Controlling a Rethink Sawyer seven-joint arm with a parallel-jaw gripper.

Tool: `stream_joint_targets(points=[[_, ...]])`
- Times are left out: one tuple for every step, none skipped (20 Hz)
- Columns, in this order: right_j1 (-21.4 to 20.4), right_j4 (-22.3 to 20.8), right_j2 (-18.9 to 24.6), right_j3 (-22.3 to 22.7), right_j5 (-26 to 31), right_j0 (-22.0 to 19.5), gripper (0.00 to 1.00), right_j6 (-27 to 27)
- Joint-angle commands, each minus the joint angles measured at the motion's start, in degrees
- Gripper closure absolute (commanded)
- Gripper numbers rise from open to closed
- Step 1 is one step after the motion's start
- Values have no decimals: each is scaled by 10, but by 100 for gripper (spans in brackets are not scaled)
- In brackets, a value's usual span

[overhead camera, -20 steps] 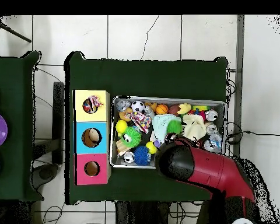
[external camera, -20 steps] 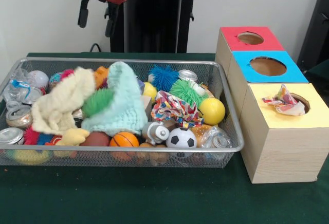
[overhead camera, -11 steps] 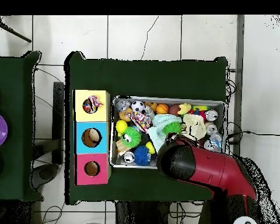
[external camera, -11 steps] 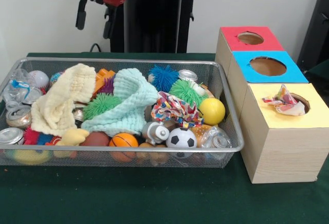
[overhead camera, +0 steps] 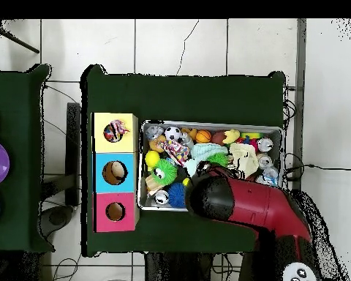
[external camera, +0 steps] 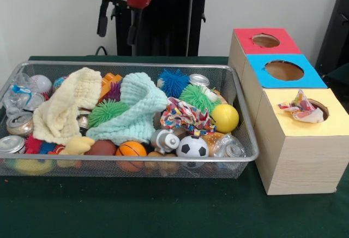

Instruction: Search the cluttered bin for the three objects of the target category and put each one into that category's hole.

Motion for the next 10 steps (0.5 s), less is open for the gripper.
stream_joint_targets(points=[[4,22,71,60,-21,11,0,47],[7,21,64,55,-23,23,0,60],[8,22,61,54,-27,26,0,68],[12,25,56,54,-30,34,0,81],[15,26,57,55,-37,37,0,86],[21,29,55,55,-49,44,0,97],[23,32,55,56,-52,47,0,100],[27,39,59,58,-60,49,0,104],[30,41,58,56,-61,53,0,105],[34,45,61,54,-66,56,0,105]])
